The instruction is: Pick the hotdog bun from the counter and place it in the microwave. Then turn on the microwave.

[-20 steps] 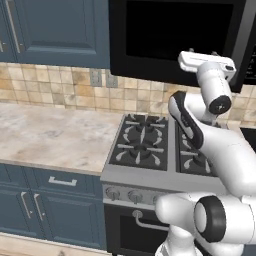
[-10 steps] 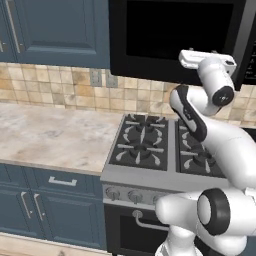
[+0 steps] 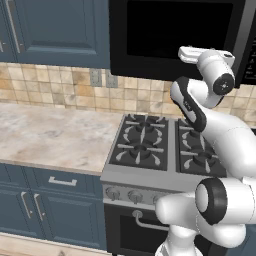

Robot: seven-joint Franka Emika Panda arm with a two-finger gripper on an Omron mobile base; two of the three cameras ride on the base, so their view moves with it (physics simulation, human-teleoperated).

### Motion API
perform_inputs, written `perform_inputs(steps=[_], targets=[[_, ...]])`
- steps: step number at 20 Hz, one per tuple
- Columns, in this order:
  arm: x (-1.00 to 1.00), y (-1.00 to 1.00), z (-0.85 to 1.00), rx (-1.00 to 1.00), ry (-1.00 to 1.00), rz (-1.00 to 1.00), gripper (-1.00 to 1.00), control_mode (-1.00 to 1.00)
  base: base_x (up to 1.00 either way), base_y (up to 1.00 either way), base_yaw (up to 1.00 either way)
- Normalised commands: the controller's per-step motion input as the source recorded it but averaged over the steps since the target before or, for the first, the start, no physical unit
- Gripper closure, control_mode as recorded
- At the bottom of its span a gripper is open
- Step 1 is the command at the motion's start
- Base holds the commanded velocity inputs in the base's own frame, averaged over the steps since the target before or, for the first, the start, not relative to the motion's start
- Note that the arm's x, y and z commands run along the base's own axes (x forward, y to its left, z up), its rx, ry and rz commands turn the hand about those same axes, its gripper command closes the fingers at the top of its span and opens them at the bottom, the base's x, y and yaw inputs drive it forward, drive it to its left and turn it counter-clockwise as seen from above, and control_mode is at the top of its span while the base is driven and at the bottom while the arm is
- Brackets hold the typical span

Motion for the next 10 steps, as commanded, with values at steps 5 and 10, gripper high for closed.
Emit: perform_inputs(steps=[5, 10], targets=[[0.48, -0.10, 0.00, 0.00, 0.00, 0.00, -1.00, -1.00, 0.00, 0.00, 0.00], [0.45, -0.11, 0.00, 0.00, 0.00, 0.00, -1.00, -1.00, 0.00, 0.00, 0.00]])
